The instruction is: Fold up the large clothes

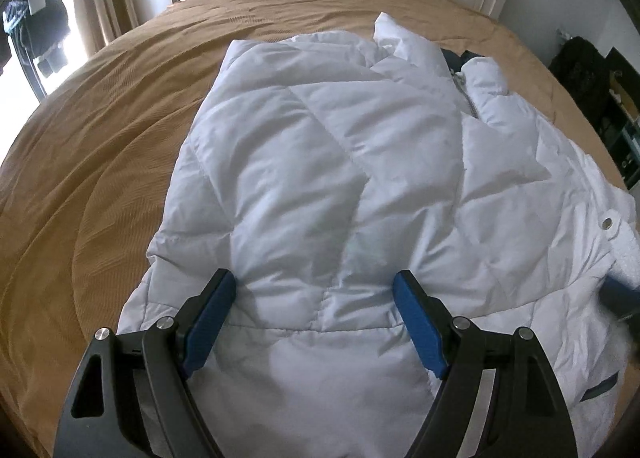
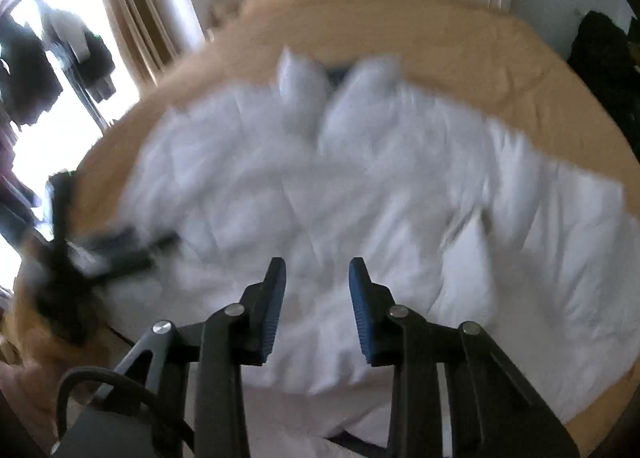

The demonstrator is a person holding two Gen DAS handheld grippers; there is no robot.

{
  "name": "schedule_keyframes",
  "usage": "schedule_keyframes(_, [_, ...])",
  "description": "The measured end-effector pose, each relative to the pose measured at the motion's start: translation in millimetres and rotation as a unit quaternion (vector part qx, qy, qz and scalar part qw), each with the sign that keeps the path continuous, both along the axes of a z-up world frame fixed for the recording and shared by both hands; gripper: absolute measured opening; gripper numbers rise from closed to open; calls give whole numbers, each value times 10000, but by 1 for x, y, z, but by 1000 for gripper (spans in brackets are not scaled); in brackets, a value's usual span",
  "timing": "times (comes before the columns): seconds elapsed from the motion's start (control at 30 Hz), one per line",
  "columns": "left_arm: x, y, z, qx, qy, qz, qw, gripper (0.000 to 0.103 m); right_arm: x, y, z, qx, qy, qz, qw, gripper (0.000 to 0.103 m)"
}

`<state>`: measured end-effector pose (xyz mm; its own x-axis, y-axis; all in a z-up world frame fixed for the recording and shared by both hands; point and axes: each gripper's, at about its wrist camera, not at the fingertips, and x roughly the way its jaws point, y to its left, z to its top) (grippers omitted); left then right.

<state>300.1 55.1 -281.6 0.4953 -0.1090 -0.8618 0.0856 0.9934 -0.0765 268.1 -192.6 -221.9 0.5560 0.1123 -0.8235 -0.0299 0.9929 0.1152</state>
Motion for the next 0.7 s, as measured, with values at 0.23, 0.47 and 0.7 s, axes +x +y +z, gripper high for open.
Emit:
schedule_keyframes(0.23, [-4, -7, -1, 205, -30, -99, 9997, 82, 1, -76, -59, 930, 622, -921, 9894, 0])
schedule_keyframes(0.47, [-6, -21, 39, -108, -380, -311, 9987, 81, 3, -58, -60, 543, 563, -910, 9928, 0])
schedule_keyframes(0.7, [48, -24, -1, -526, 383, 279, 9975, 80, -20, -9, -4, -118, -364, -845, 9957, 23])
